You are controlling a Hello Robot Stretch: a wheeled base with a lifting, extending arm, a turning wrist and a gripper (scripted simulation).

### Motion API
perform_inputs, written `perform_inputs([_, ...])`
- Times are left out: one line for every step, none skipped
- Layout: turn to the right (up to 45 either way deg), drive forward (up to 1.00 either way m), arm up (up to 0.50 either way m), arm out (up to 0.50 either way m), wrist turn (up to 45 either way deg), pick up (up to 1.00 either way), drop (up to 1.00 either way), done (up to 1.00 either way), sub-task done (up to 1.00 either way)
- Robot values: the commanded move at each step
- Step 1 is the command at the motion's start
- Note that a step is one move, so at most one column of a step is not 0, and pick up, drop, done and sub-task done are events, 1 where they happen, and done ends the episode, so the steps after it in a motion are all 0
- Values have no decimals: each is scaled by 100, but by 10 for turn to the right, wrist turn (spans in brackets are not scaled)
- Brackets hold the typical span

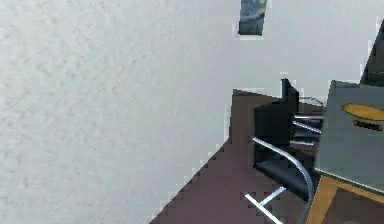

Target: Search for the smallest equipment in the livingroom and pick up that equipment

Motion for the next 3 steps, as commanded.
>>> perform_inputs([0, 90, 0, 0, 0, 0, 0, 0, 0])
perform_inputs([-150, 0, 0, 0, 0, 0, 0, 0, 0])
perform_inputs([450, 0, 0, 0, 0, 0, 0, 0, 0])
